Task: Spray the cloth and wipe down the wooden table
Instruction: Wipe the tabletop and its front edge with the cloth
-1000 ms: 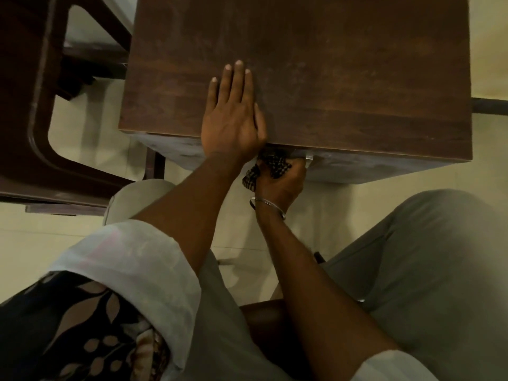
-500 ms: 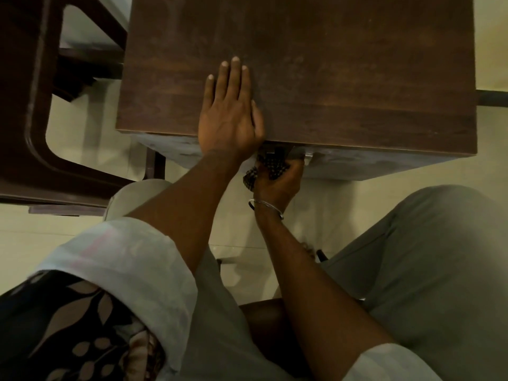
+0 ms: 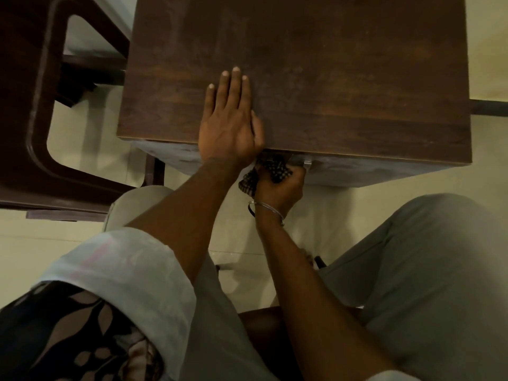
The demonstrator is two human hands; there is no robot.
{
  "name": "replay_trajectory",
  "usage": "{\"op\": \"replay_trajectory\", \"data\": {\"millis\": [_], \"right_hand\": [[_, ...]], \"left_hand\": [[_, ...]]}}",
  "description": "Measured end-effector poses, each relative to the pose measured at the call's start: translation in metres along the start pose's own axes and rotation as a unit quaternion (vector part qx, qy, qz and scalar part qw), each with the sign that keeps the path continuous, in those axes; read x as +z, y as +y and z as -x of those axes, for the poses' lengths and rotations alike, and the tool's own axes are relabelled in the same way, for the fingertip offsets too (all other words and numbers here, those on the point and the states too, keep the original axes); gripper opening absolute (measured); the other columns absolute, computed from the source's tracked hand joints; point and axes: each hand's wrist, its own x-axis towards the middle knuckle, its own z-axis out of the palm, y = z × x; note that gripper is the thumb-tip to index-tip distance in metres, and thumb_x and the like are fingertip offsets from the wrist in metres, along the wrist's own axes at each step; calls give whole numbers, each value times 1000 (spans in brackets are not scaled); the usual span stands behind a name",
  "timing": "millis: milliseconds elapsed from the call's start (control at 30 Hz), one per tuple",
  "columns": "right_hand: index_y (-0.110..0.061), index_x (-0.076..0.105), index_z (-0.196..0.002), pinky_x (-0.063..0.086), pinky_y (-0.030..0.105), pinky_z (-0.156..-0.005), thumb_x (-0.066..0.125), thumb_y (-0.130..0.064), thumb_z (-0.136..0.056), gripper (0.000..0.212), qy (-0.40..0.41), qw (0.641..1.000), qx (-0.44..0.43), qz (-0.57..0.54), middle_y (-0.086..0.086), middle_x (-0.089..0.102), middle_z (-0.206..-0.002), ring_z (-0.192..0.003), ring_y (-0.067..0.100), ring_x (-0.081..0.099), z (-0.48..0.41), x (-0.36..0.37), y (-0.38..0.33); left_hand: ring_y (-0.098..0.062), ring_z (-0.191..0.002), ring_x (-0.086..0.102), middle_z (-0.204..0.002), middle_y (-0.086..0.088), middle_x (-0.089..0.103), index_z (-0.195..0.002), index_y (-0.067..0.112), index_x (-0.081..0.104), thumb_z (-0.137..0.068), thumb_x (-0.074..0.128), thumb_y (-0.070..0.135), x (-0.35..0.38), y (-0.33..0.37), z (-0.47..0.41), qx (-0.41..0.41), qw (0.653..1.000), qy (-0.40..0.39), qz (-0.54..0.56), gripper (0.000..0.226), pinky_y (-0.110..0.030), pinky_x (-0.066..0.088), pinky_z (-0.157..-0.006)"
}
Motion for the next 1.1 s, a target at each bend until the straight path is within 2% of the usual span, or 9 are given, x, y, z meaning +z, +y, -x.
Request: {"op": "replay_trajectory", "data": {"millis": [233,300,367,533,633,767,867,967,1100], "right_hand": [[-6,58,-108,54,32,-85,86,-8,-65,51,3,1000,14,8,11,68,-104,-96,21,64,5,6,4],[-4,57,-119,53,23,-84,83,-2,-69,57,-17,999,40,-4,8,68,-105,-92,6,63,-1,3,5],[1,56,-119,51,9,-70,77,6,-74,51,-47,996,70,-15,3,67,-96,-74,-14,59,-8,-1,5],[-10,62,-104,55,28,-81,87,-9,-64,46,-20,999,47,-9,1,68,-96,-90,17,66,1,-4,-5],[-12,62,-97,54,27,-79,88,-14,-64,42,-9,999,39,-5,-1,67,-94,-88,18,66,-2,1,-7],[-14,58,-107,55,32,-85,83,-9,-71,43,-25,999,26,8,0,67,-97,-88,15,64,-1,3,4],[-22,57,-105,58,33,-70,72,-7,-83,31,-78,995,51,34,-2,65,-86,-69,6,63,-5,4,10],[-38,57,-102,58,38,-79,78,-19,-73,41,-45,997,34,45,5,70,-96,-86,19,68,-1,4,7],[-7,60,-100,49,19,-76,85,-11,-68,40,4,1000,16,5,9,68,-100,-87,15,61,2,1,-7]], "left_hand": [[-27,-157,12,-168,-14,18,-159,5,22,-101,23,36,1,0,0,-1,1000,-3,-1,66,-47,9,-128],[-27,-157,11,-168,-14,18,-160,5,22,-101,22,36,1,1,0,1,1000,-3,2,67,-47,9,-128],[-27,-157,11,-168,-14,18,-159,5,22,-100,22,36,0,1,1,2,1000,-5,5,67,-47,10,-128],[-28,-157,12,-168,-14,18,-159,5,22,-100,20,37,0,1,1,0,1000,-7,5,67,-48,10,-127],[-28,-157,12,-168,-14,19,-159,5,22,-99,20,37,-1,1,2,0,1000,-4,9,67,-48,10,-127],[-27,-157,12,-168,-13,19,-159,6,22,-99,19,37,-2,0,2,0,1000,-7,5,68,-47,10,-128],[-28,-157,12,-168,-14,19,-159,5,23,-99,19,37,-2,2,2,3,1000,-7,5,68,-47,10,-128],[-28,-157,13,-167,-14,20,-159,5,24,-98,19,38,-1,3,1,4,1000,-7,9,69,-48,11,-127],[-28,-156,13,-167,-14,21,-158,5,26,-99,21,38,0,2,1,1,1000,0,15,68,-47,11,-127]]}}
